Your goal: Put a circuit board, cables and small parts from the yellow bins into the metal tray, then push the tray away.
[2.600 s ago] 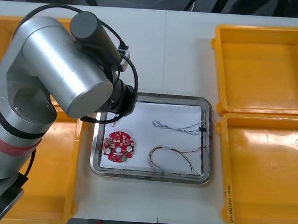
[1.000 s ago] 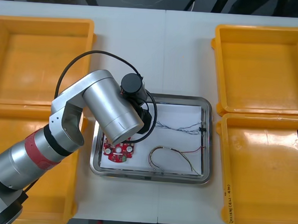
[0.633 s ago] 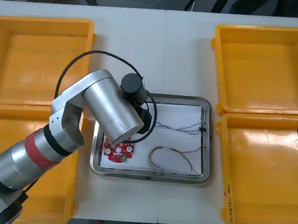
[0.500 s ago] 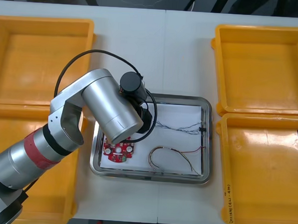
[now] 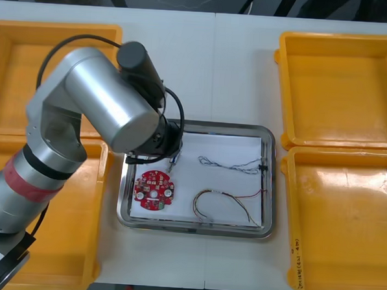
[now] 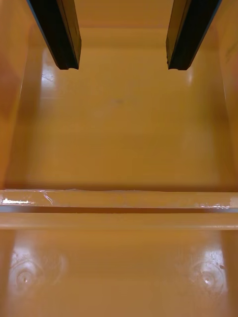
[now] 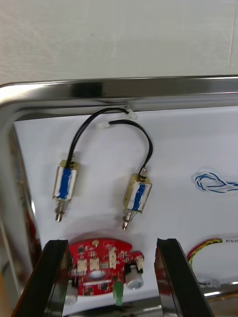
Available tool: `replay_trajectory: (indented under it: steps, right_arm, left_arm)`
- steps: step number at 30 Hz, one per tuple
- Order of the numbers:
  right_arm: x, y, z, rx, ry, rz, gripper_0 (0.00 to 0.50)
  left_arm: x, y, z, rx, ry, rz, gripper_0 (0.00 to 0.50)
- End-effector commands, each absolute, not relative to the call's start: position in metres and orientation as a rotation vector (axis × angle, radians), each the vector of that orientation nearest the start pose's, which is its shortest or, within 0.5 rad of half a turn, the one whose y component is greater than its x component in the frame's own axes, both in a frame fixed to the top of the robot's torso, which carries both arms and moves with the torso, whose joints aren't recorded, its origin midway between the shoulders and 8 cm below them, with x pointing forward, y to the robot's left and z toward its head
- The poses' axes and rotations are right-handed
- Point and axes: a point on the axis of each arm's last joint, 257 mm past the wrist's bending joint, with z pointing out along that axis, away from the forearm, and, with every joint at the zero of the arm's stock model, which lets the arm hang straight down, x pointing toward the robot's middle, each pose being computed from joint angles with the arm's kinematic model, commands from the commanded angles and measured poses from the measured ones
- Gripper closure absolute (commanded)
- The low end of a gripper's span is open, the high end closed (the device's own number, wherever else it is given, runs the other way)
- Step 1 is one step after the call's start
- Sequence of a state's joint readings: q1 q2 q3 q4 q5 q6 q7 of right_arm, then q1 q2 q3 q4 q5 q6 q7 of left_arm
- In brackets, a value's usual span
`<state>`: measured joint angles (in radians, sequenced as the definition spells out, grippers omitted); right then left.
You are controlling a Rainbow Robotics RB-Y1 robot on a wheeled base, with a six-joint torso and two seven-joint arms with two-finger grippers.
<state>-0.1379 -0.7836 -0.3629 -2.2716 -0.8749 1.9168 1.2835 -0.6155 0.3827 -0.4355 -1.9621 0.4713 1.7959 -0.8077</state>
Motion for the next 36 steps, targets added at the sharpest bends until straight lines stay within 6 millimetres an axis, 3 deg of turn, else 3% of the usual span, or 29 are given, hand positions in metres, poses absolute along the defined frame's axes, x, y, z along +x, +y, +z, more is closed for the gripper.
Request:
replay_trajectory:
  steps: [1,15,19,24,27,32,36]
  right_arm:
    - [0.369,-0.369,-0.137,-0.064,2.592,-0.050,0.000]
    - [0.369,-0.361,-0.126,-0.159,2.595,-0.047,0.000]
    - [0.371,-0.341,-0.121,-0.266,2.595,-0.047,0.000]
    - [0.373,-0.313,-0.117,-0.408,2.575,-0.066,0.000]
    - [0.376,-0.288,-0.116,-0.533,2.557,-0.062,0.000]
    - [0.379,-0.251,-0.116,-0.687,2.531,-0.057,0.000]
    - [0.379,-0.223,-0.118,-0.813,2.504,-0.053,0.000]
  left_arm:
    - [0.455,0.117,-0.155,-0.024,2.599,-0.216,0.000]
    - [0.467,0.199,-0.082,-0.038,2.506,-0.278,0.000]
    - [0.464,0.230,-0.075,-0.093,2.488,-0.281,0.000]
    - [0.458,0.268,-0.079,-0.089,2.489,-0.210,0.000]
    - [0.456,0.294,-0.075,-0.092,2.470,-0.179,0.000]
    - [0.455,0.314,-0.062,-0.080,2.429,-0.163,0.000]
    - [0.446,0.328,-0.069,-0.081,2.436,-0.129,0.000]
